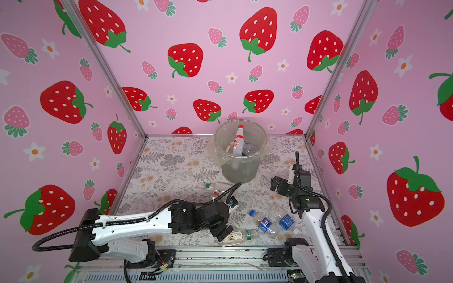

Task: Throw the plastic bottles in the bin
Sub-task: Pick up the plastic bottle from the bottom-center of the table.

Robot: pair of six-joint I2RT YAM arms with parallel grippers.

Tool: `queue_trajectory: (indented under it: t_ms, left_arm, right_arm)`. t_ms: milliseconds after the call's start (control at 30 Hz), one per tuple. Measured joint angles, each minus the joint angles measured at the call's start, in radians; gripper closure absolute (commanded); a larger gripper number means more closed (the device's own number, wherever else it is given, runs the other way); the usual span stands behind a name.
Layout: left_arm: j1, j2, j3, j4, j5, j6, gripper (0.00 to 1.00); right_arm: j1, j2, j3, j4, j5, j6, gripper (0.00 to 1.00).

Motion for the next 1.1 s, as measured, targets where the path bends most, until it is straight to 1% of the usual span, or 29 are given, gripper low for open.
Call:
queue_trajectory:
  t_ms: [200, 333, 467, 667, 1100]
  left_arm:
    - [-0.079, 0.117, 0.075, -0.03, -0.053, 0.017, 0.01]
    - [-0.102, 0.197, 0.105, -0.042, -0.063, 0.025, 0.02]
    - [-0.103, 0.248, 0.106, -0.047, -0.061, 0.026, 0.01]
    - [-0.103, 0.274, 0.106, -0.031, -0.047, 0.025, 0.02]
    - [-0.095, 0.333, 0.084, 0.02, 0.028, 0.018, 0.06]
  right_arm:
    - [0.0, -0.011, -0.007, -0.001, 0.0, 0.0, 0.01]
    - [0.0, -0.019, -0.013, -0.005, 0.0, 0.0, 0.01]
    - [0.0, -0.025, -0.015, -0.005, 0.0, 0.0, 0.01]
    - [0.0, -0.027, -0.016, -0.005, 0.0, 0.0, 0.01]
    - [0.0, -0.027, -0.017, -0.005, 0.003, 0.0, 0.01]
